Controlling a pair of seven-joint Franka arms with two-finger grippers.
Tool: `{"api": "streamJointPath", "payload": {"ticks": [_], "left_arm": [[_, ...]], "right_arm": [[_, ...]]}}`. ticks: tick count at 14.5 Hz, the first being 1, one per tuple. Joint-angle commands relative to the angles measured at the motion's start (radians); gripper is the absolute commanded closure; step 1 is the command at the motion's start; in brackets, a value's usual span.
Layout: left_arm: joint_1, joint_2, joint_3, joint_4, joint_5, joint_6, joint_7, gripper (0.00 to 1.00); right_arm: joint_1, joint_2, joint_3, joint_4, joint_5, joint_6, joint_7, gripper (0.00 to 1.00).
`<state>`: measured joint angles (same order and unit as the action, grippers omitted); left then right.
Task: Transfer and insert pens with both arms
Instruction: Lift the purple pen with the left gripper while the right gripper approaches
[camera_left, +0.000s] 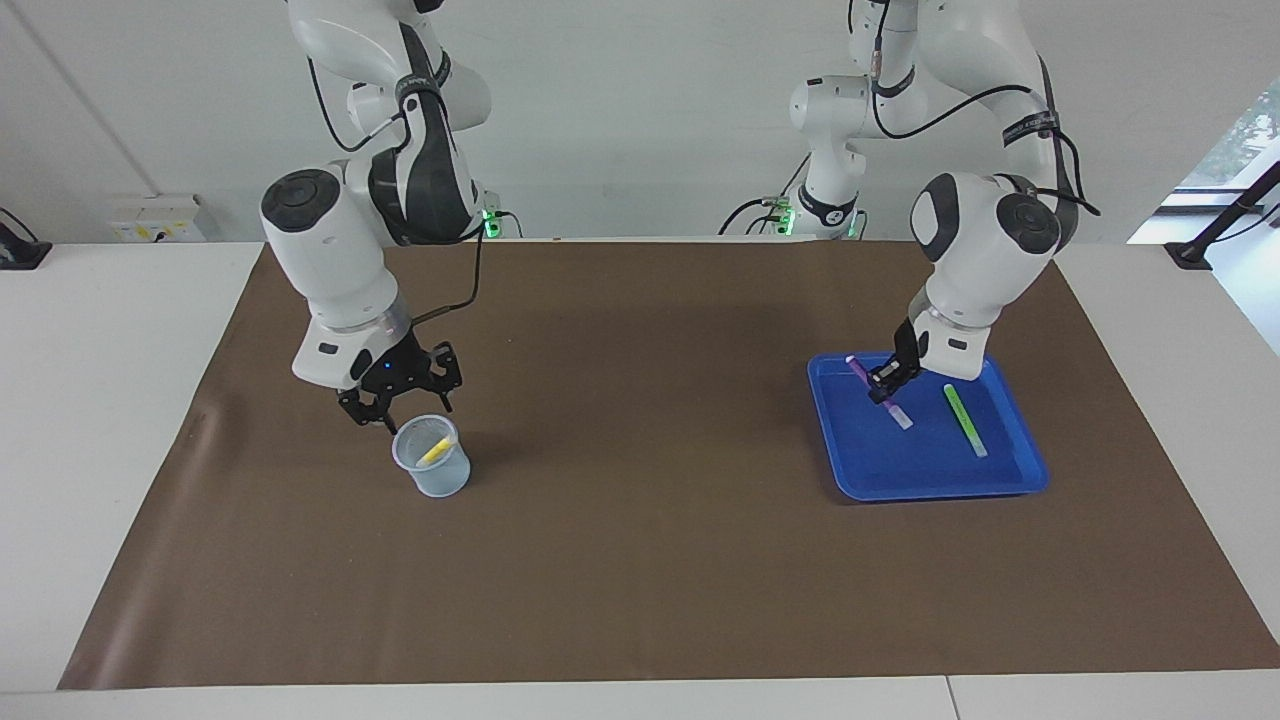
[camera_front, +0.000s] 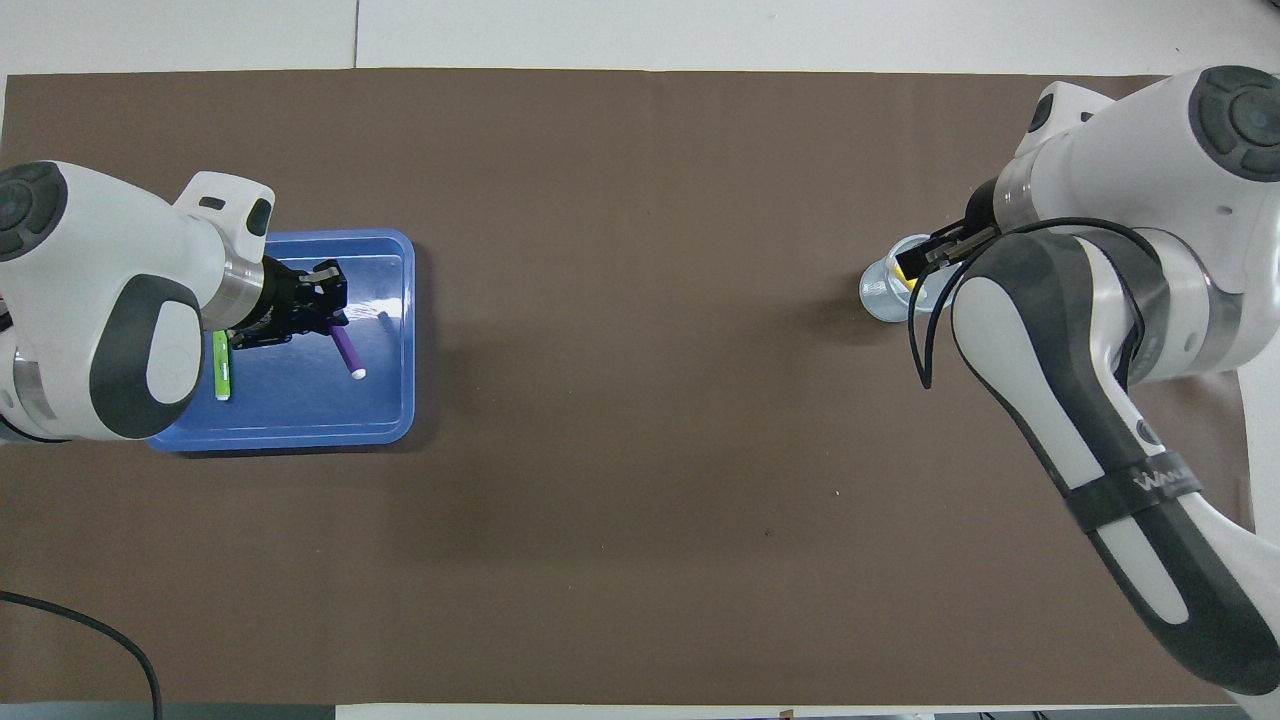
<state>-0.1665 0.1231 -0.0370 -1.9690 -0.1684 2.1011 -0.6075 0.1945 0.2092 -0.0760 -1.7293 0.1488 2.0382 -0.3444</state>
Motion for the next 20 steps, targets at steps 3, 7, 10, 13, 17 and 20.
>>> {"api": "streamJointPath", "payload": {"ticks": [3, 7, 10, 13, 17, 20], "left_arm": [[-0.115, 0.017, 0.012, 0.076, -0.141, -0.01, -0.28, 1.0], [-0.218, 0.059, 0.012, 0.166, -0.219, 0.02, -0.53, 1.0], [-0.292, 0.066, 0.012, 0.17, -0.284, 0.115, -0.68, 1.0], [-0.366, 0.084, 0.012, 0.171, -0.287, 0.262, -0.89, 1.0], [-0.438, 0.101, 0.012, 0.18, -0.287, 0.396, -1.034, 1.0], [-0.464, 0.107, 0.012, 0.193, -0.289, 0.421, -1.087, 1.0]], "right_arm": [[-0.018, -0.002, 0.002, 0.005, 0.373, -0.053, 0.033, 0.19], [-0.006, -0.013, 0.002, -0.004, 0.634, -0.073, 0.23, 0.19], [0.011, -0.039, 0.004, -0.056, 0.818, -0.056, 0.32, 0.2], [0.077, -0.05, 0.004, -0.098, 0.899, 0.037, 0.338, 0.26], [0.118, -0.074, 0.004, -0.157, 0.94, 0.105, 0.351, 0.27], [0.118, -0.086, 0.004, -0.184, 0.965, 0.103, 0.324, 0.27]]}}
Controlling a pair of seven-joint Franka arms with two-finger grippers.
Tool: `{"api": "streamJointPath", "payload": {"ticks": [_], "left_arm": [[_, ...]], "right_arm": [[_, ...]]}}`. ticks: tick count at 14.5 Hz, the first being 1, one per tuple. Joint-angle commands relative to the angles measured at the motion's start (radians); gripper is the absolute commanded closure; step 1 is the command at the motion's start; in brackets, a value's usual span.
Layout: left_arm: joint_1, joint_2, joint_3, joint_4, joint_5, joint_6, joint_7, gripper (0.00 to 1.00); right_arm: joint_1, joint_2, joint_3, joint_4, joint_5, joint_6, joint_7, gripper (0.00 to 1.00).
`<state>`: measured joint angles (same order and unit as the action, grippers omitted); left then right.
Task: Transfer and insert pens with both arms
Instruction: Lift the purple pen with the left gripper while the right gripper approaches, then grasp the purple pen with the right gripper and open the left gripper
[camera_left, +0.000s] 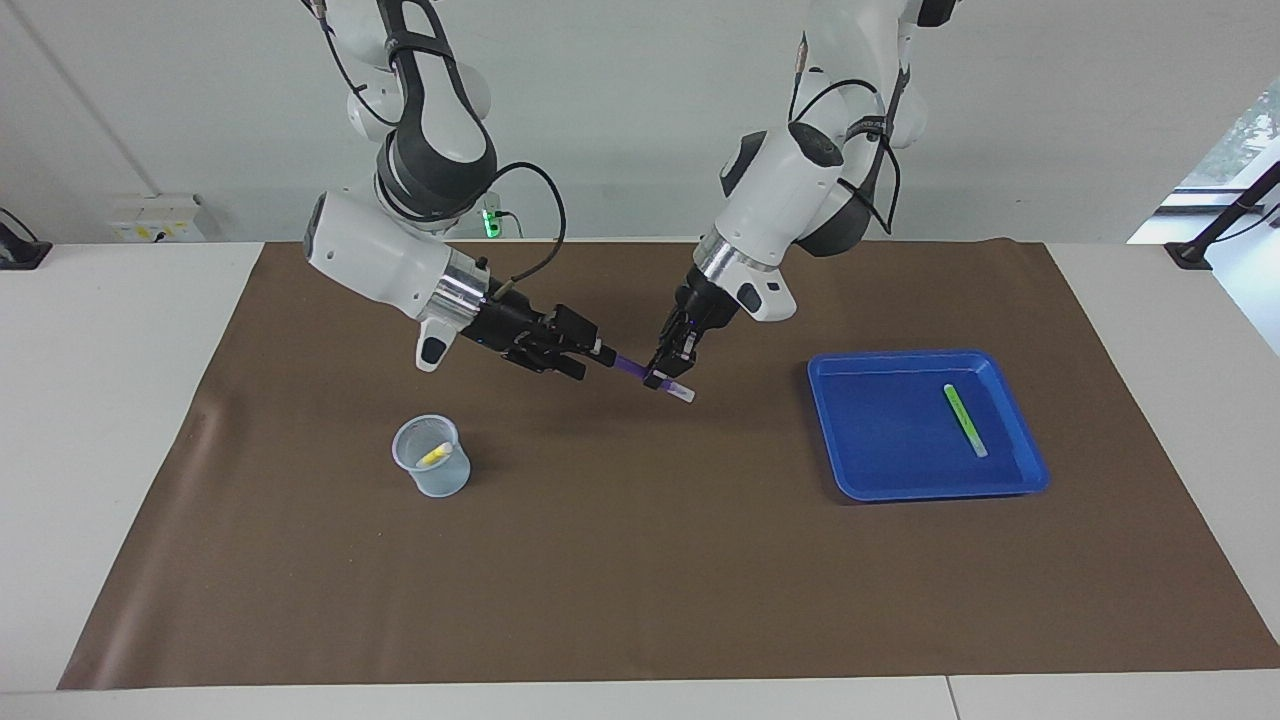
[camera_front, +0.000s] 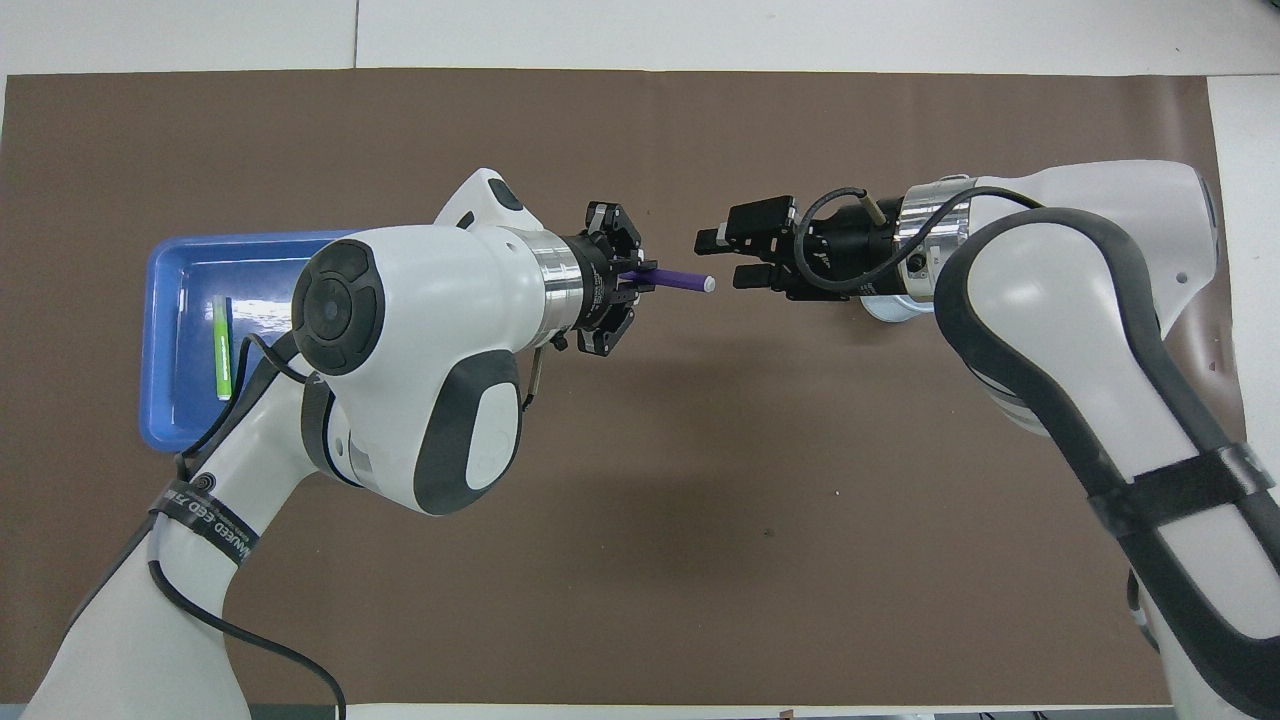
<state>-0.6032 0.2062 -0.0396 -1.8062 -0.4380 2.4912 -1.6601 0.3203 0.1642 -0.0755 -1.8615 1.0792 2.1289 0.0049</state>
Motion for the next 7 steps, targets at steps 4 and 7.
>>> {"api": "streamJointPath", "payload": {"ticks": [4, 7], "left_arm": [[-0.029, 0.031, 0.015, 0.031, -0.018, 0.084, -0.076, 1.0], [-0.03, 0.035, 0.015, 0.034, -0.019, 0.097, -0.084, 1.0]], "right_arm": [[-0.004, -0.043, 0.003, -0.054, 0.039, 0.016, -0.022, 0.3], [-0.003, -0.043, 0.003, -0.053, 0.039, 0.017, -0.016, 0.34]]}}
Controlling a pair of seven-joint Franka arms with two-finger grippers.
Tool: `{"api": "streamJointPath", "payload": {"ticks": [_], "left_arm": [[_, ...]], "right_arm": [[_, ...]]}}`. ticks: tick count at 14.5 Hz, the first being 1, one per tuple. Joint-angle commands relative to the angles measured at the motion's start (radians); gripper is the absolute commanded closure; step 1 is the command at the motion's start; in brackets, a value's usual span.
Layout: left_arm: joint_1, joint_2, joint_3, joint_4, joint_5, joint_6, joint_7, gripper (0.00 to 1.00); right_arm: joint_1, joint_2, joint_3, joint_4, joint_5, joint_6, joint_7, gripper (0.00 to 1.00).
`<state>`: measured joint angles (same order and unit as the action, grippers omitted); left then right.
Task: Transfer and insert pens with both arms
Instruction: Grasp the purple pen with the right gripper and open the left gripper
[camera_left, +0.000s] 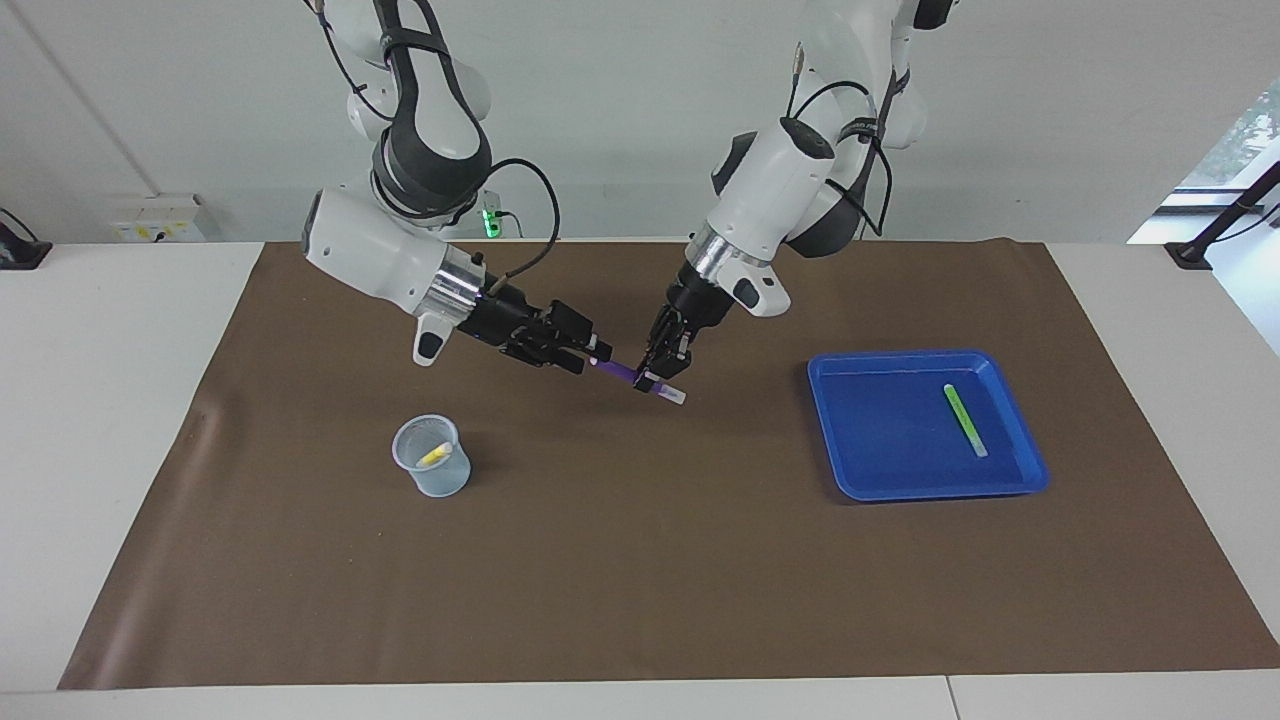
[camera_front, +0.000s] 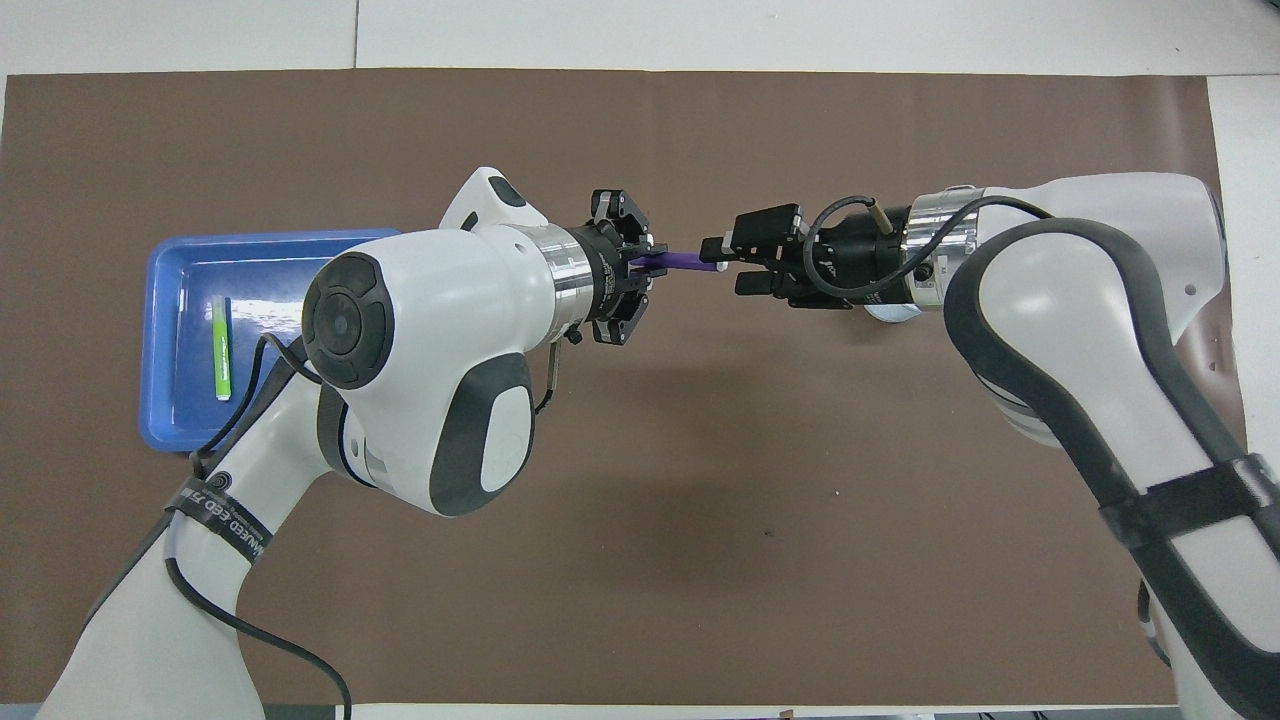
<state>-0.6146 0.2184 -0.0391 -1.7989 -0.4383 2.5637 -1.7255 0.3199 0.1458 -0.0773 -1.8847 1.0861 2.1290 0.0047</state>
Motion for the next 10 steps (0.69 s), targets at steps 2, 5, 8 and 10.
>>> {"api": "streamJointPath", "payload": {"ticks": [2, 5, 8, 10], "left_arm": [[-0.034, 0.022, 0.015, 0.026, -0.017, 0.045, -0.039, 1.0], [-0.036, 0.022, 0.015, 0.024, -0.017, 0.047, -0.039, 1.0], [-0.047, 0.022, 0.015, 0.024, -0.017, 0.047, -0.039, 1.0], [-0.047, 0.022, 0.015, 0.024, -0.017, 0.047, -0.039, 1.0]], "right_arm": [[0.004, -0.023, 0.005, -0.03, 0.032, 0.023, -0.014, 0.39], [0.011, -0.02, 0.005, -0.027, 0.032, 0.055, 0.006, 0.41], [0.024, -0.017, 0.005, -0.027, 0.032, 0.066, 0.006, 0.42], [0.024, -0.017, 0.005, -0.025, 0.032, 0.072, 0.008, 0.5]]}}
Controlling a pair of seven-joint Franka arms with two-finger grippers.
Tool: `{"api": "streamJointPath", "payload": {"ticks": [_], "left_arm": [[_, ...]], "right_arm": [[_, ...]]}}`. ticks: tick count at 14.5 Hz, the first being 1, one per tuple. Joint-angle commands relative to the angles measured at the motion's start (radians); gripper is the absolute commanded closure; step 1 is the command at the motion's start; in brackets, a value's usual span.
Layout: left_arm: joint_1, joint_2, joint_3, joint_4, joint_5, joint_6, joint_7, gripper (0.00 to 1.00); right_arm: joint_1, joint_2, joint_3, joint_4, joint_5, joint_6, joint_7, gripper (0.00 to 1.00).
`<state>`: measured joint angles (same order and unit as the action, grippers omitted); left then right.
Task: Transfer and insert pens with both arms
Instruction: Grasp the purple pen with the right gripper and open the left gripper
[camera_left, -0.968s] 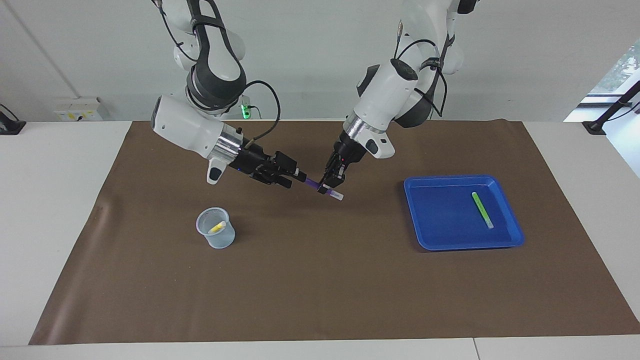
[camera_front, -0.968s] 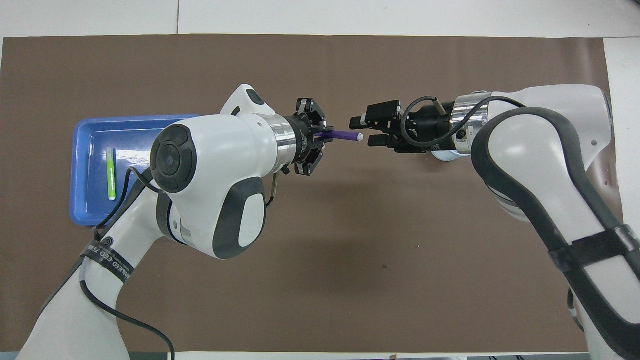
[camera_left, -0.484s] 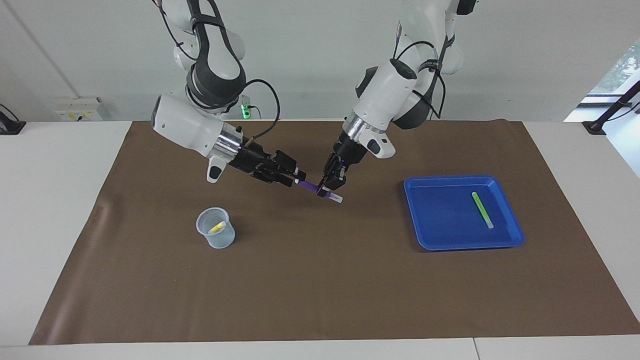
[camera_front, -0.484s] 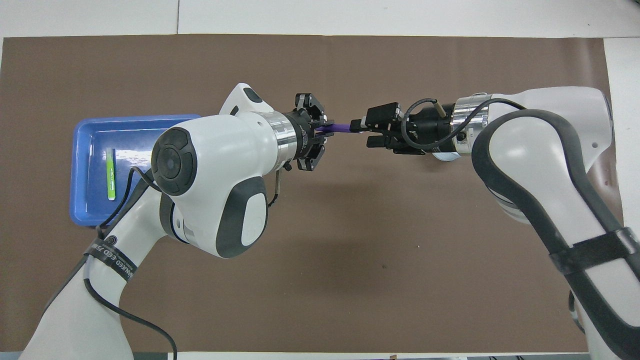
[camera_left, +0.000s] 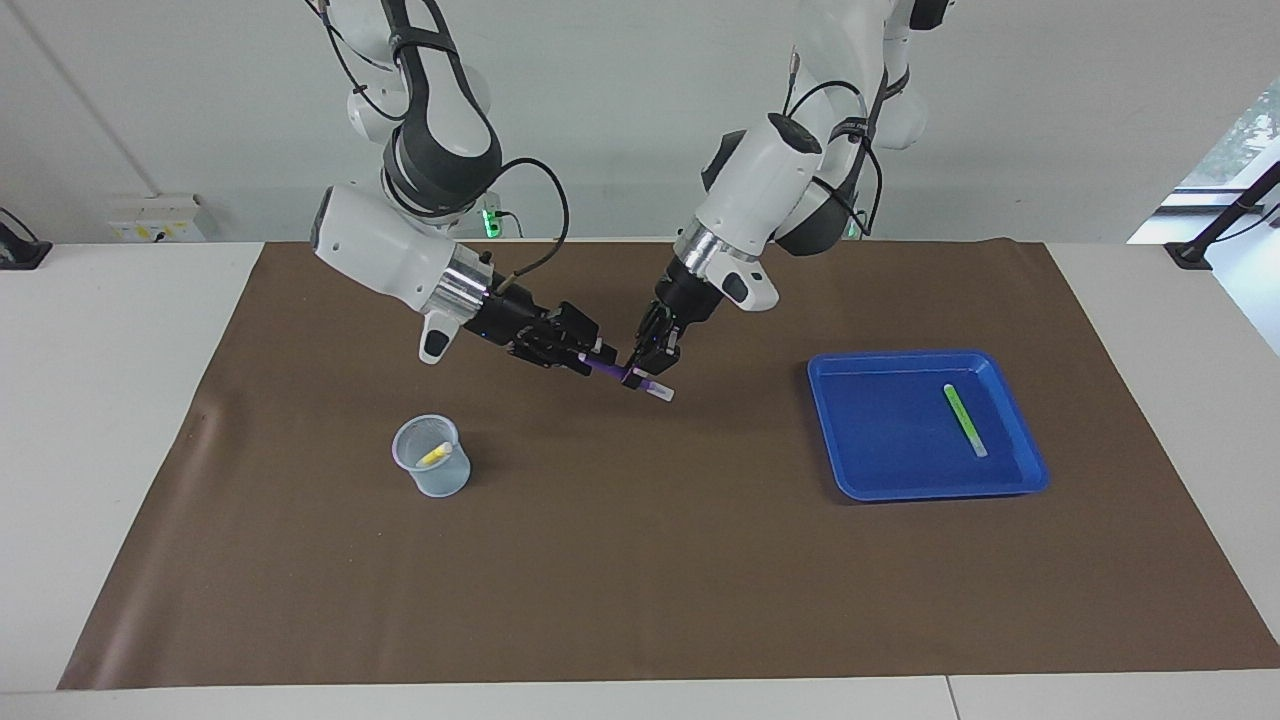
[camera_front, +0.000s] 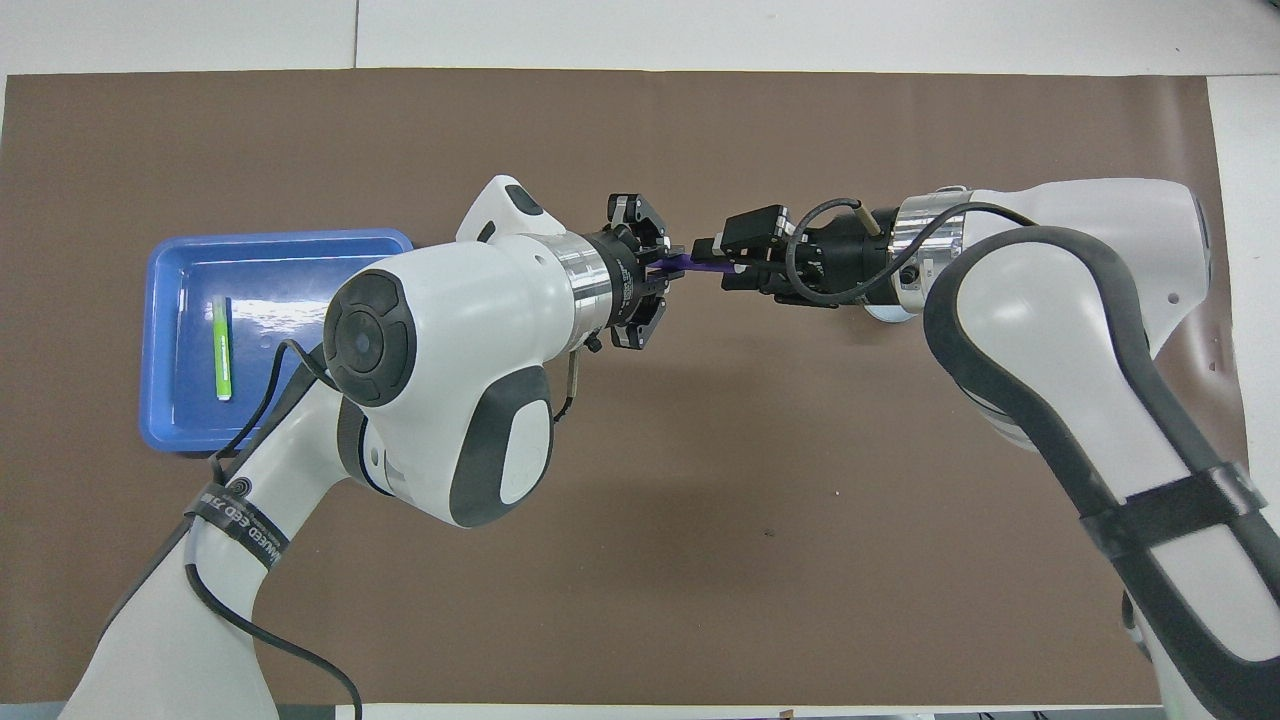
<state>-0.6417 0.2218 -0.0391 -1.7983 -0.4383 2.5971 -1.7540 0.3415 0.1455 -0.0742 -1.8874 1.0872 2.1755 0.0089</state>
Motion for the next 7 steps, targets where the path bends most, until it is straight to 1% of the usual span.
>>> {"api": "streamJointPath", "payload": {"ticks": [1, 4, 5, 7], "left_arm": [[-0.019, 0.019, 0.015, 0.022, -0.017, 0.014, -0.01, 1.0], [-0.018, 0.021, 0.015, 0.019, -0.017, 0.014, -0.007, 1.0], [-0.018, 0.021, 0.015, 0.019, -0.017, 0.014, -0.005, 1.0], [-0.018, 0.021, 0.015, 0.019, -0.017, 0.014, -0.005, 1.0]], "right_arm": [[0.002, -0.017, 0.002, -0.022, 0.031, 0.026, 0.002, 0.59], [0.002, -0.017, 0.002, -0.024, 0.031, 0.026, 0.002, 0.93], [0.002, -0.017, 0.002, -0.024, 0.031, 0.026, 0.002, 1.0], [0.002, -0.017, 0.002, -0.024, 0.031, 0.026, 0.002, 1.0]]}}
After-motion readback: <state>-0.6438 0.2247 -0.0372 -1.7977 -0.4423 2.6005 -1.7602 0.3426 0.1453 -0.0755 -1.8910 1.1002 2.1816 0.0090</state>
